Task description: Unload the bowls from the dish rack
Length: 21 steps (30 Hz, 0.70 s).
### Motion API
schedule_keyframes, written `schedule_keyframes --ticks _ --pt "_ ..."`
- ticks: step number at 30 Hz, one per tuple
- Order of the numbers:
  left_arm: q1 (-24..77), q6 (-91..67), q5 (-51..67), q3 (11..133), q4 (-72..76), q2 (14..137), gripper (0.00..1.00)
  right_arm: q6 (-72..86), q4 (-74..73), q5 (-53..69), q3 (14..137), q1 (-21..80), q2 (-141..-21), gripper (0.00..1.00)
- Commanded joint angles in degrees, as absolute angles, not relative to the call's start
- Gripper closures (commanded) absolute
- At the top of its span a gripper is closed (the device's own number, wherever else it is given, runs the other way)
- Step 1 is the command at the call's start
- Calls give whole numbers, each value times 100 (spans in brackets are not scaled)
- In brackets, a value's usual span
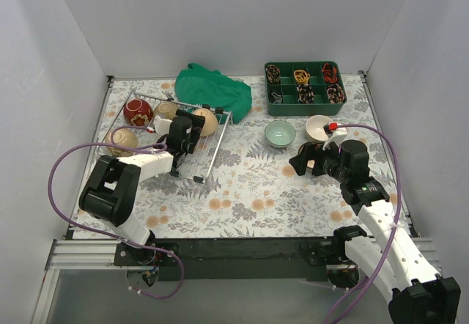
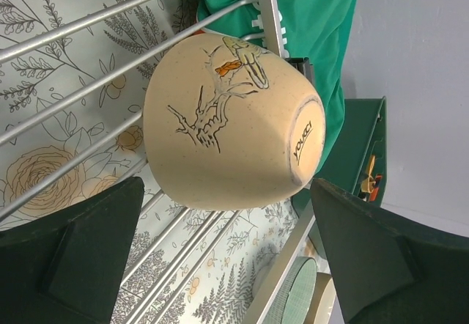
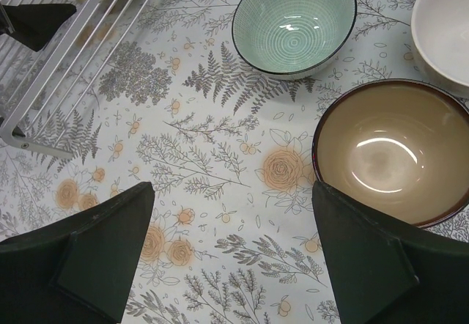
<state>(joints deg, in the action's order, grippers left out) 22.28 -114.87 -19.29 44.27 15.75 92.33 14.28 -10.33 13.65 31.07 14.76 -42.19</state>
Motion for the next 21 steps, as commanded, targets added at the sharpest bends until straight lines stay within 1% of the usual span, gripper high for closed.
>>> schedule_keyframes --ticks 1,12,21 --pt "2241 -12058 -2197 4368 1766 9202 2 1327 -817 1397 3094 1503 -4175 4" --pt "2250 -12559 -2189 4377 1952 9615 2 1301 -817 1406 3067 1503 -4148 4" --pt "2285 -12849 -2443 4526 1064 9633 2 1301 -817 1397 3059 1512 -4148 4"
